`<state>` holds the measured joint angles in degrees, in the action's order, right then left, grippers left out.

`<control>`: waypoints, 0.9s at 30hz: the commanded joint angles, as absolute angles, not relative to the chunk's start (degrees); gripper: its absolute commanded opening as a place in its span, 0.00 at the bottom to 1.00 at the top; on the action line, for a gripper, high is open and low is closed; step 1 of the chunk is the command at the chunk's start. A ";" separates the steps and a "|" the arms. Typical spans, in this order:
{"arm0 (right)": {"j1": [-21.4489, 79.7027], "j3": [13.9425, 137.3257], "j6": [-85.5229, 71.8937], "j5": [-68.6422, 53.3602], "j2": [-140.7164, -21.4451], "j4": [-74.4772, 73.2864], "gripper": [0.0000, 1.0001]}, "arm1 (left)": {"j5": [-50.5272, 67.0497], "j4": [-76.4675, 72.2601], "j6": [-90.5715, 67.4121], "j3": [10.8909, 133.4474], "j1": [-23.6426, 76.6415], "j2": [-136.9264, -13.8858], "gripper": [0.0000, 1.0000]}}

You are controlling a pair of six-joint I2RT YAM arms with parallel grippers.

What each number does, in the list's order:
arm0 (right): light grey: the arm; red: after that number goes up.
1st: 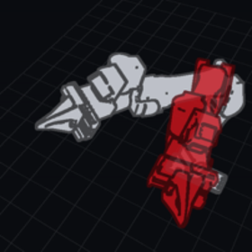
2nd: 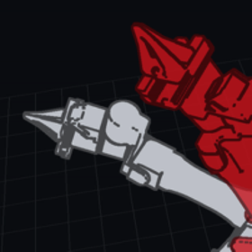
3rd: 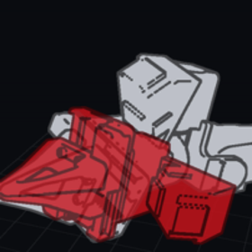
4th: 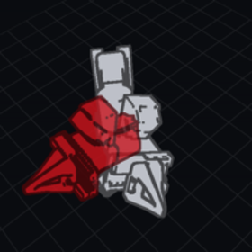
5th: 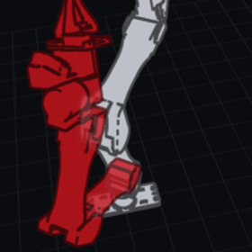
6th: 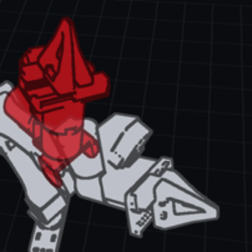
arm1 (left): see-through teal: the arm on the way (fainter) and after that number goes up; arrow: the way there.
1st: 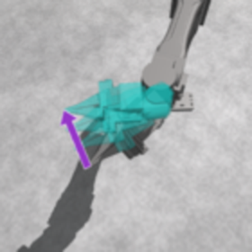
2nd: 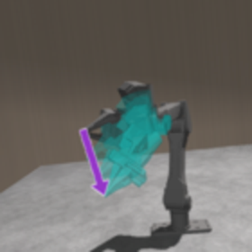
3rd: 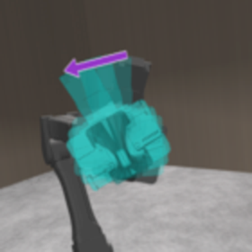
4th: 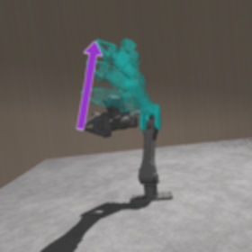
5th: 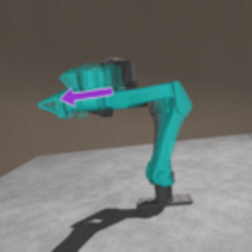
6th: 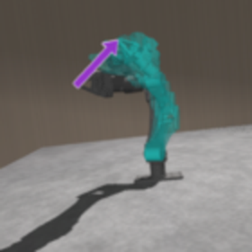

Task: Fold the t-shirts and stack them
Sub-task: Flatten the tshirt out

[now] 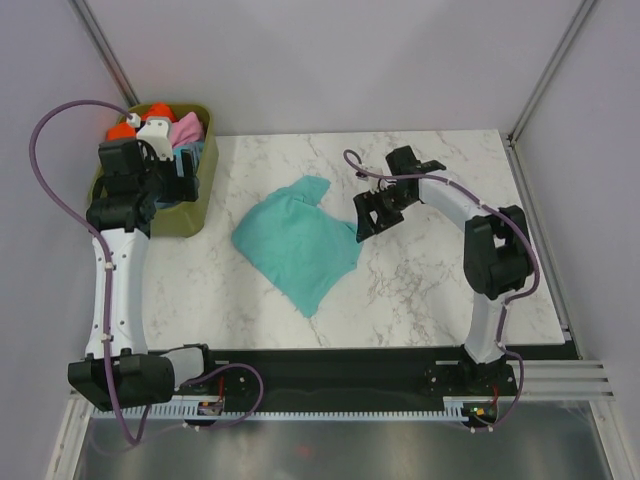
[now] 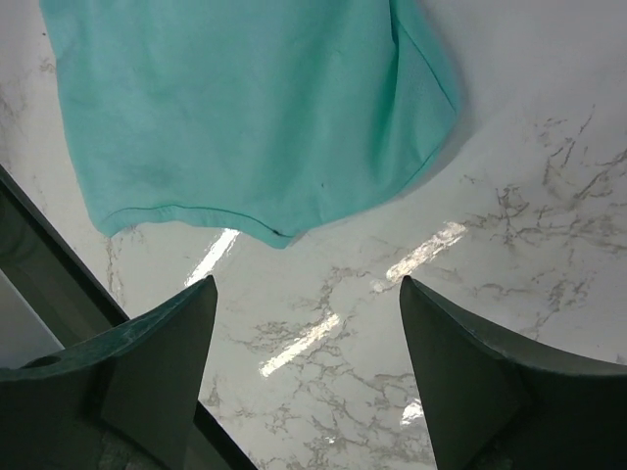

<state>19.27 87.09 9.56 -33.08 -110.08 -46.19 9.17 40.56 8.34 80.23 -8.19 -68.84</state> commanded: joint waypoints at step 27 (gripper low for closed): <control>21.27 101.25 9.40 -37.00 -126.91 -45.00 0.58 | 9.40 39.37 7.03 81.65 -8.96 -72.86 0.86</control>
